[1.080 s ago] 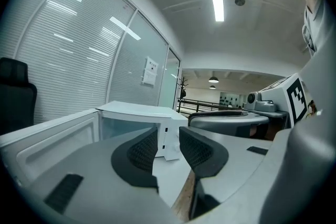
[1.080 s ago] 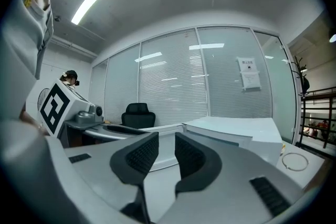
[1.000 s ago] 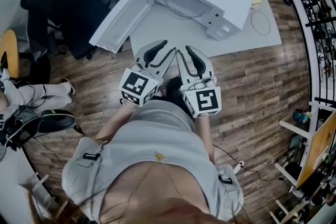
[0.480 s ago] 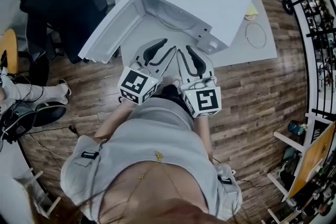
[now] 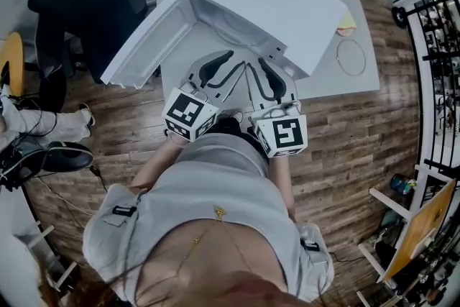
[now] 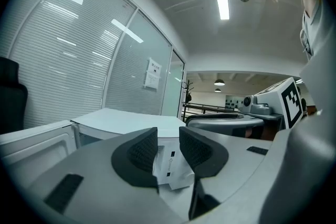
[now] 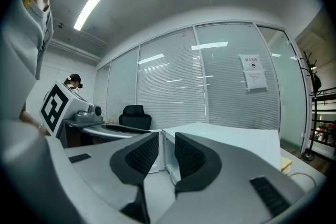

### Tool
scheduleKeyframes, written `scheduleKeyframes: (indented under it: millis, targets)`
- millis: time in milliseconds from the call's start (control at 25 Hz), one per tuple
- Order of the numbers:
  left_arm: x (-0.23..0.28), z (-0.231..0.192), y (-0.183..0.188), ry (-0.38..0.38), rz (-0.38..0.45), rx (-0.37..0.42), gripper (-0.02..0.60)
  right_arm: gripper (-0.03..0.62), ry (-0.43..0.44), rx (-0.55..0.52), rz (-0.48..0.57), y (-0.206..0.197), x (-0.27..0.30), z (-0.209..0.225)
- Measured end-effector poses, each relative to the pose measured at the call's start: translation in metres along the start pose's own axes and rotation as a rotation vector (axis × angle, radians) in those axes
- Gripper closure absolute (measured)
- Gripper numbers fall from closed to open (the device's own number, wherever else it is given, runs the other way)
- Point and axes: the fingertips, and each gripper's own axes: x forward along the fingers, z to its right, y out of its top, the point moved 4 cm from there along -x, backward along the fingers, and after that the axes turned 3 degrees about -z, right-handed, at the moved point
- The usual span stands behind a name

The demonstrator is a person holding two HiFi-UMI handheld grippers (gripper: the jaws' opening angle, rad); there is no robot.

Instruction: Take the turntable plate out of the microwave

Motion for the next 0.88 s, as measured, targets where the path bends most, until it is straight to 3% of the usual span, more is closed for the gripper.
scheduleKeyframes:
  millis: [480, 880]
  targets:
    - [0.007, -0.031, 0.013, -0.096, 0.021, 0.009, 0.453, 0.494, -0.112, 0.017, -0.011, 0.007, 0.020, -0.001]
    - [-0.003, -0.059, 0.001, -0.152, 0.014, 0.027, 0.453, 0.494, -0.174, 0.031, -0.011, -0.005, 0.042, -0.022]
